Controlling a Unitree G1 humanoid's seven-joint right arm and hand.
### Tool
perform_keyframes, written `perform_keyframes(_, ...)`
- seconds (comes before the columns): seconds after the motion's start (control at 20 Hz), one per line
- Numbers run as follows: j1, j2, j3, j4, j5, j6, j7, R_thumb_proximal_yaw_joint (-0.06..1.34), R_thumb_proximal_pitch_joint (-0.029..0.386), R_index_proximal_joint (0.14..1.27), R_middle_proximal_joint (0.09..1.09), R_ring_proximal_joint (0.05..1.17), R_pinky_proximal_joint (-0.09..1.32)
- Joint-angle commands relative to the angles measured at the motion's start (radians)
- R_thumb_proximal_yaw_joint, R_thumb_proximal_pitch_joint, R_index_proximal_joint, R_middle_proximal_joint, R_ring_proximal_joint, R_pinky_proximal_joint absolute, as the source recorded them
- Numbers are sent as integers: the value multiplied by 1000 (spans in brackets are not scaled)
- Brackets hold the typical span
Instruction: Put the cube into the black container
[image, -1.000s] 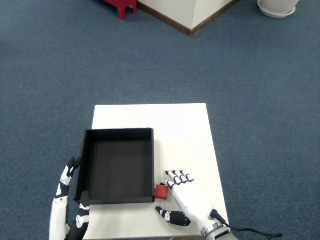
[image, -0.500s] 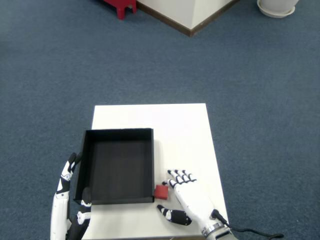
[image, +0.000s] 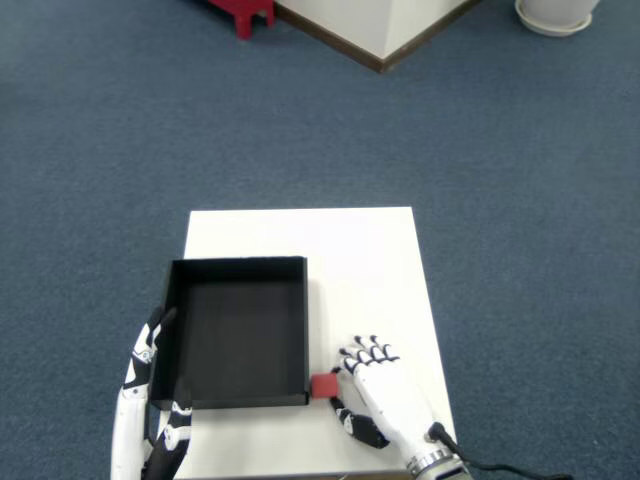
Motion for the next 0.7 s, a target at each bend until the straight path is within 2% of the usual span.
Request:
perform_keyframes(0.05, -23, -9, -6, 6, 18, -17, -42, 1314, 203, 1117, 302, 165, 17)
perform_keyframes(0.7, -13, -6, 16, 27, 36, -21, -40, 1245, 208, 1080, 255, 137, -18)
